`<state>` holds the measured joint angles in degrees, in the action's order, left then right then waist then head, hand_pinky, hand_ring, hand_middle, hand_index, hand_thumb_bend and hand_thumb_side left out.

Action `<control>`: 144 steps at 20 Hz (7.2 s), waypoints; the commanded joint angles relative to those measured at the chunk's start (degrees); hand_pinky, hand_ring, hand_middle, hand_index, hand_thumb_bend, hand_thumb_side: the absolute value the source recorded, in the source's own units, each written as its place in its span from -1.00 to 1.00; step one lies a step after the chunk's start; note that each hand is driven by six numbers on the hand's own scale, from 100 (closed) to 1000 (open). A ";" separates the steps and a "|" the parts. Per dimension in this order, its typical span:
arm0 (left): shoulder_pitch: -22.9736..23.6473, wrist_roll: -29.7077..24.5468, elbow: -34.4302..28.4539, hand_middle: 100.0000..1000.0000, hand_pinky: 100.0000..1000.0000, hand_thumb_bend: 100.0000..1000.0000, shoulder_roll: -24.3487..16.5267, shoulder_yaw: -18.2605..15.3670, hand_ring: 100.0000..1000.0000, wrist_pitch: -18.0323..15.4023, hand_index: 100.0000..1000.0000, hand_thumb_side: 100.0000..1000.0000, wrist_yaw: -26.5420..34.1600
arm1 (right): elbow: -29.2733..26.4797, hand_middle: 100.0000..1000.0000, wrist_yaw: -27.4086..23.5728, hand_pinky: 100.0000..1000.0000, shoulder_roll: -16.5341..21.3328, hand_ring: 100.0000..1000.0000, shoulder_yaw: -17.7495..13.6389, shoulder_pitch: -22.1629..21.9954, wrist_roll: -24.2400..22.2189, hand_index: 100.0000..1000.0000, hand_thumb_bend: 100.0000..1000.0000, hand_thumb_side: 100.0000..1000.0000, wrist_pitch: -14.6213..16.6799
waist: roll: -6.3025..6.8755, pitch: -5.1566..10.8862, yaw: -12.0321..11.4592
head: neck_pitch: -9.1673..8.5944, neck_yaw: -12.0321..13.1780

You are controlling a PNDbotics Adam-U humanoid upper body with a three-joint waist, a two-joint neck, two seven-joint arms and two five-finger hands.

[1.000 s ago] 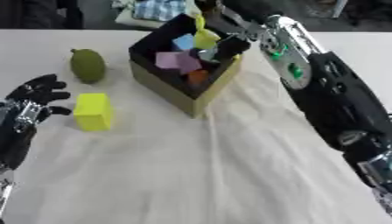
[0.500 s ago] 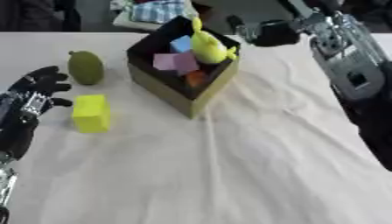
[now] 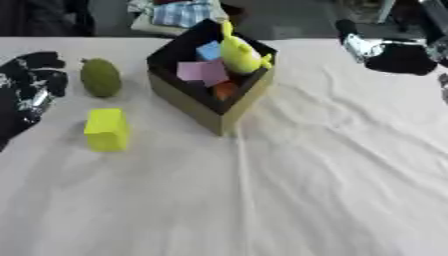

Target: Pick up objects on the table and place them in the box.

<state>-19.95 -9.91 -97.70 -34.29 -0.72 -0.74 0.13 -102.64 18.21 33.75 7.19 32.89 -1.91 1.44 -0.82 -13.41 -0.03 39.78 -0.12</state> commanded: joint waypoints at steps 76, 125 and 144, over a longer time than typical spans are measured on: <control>-34.07 4.25 35.96 0.63 0.44 0.67 10.42 11.82 0.57 -4.50 0.82 0.09 -29.57 | 2.59 0.28 -8.38 0.35 -5.52 0.35 -4.69 -9.36 6.65 0.81 -0.93 -0.53 1.69 | 1.83 2.22 6.86 | 0.20 3.34; -29.76 11.85 56.05 0.40 0.37 0.06 3.26 2.17 0.37 6.50 0.60 -0.43 -45.11 | 3.76 0.25 -9.10 0.37 -6.49 0.36 -4.81 -10.76 6.33 0.82 -1.00 -0.50 2.73 | 1.52 2.75 5.64 | 0.01 1.89; -29.70 32.71 53.78 -0.40 -0.08 -1.00 4.13 1.17 -0.12 4.98 -0.10 -1.00 -31.70 | 4.05 0.25 -9.34 0.37 -6.95 0.36 -4.71 -10.79 6.40 0.82 -1.00 -0.49 2.78 | 1.27 2.76 6.17 | -0.25 1.80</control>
<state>-48.49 21.78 -41.88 -28.15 0.79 4.54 -33.11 -98.15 9.25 25.97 2.87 21.61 4.50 4.02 0.71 -12.20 6.05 40.20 1.72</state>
